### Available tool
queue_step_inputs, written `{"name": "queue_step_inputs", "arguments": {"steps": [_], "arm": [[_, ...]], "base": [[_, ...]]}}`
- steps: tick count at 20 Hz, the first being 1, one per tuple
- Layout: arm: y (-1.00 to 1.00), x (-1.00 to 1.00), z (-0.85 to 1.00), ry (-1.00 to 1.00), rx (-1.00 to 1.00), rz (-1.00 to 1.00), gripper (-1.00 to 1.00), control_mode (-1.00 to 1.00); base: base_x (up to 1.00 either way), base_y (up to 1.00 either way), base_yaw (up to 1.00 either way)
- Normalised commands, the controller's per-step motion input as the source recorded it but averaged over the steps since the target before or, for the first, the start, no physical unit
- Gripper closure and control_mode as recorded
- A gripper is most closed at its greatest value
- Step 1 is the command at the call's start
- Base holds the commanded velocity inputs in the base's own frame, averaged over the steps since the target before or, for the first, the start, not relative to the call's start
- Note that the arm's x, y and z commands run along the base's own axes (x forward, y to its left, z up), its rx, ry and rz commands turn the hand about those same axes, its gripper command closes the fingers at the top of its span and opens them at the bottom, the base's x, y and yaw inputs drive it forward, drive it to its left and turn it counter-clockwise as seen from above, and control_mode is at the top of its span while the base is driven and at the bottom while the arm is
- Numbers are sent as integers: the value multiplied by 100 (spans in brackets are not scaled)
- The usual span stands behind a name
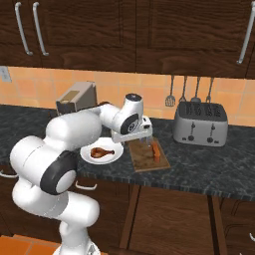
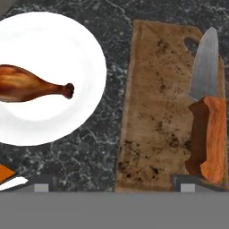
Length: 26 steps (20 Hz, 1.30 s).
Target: Pick up the knife from the drawer and place it on the cutting board. Then place the meat from the plate to the cutting board.
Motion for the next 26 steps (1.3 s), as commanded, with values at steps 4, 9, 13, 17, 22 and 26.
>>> {"name": "queue_step_inputs", "arguments": {"steps": [4, 9, 13, 17, 22, 26], "arm": [[74, -41, 17, 19, 0, -4, -100, -100], [86, -14, 15, 21, 0, -14, -100, -100], [55, -18, -1, 12, 2, -24, -100, -100], [7, 8, -5, 12, 6, -26, -100, -100], [14, 49, -16, 4, 0, -25, -100, -100], [21, 11, -44, 0, 0, -19, -100, -100]], "base": [[0, 0, 0], [0, 0, 0], [0, 0, 0], [0, 0, 0], [0, 0, 0], [0, 0, 0]]}}
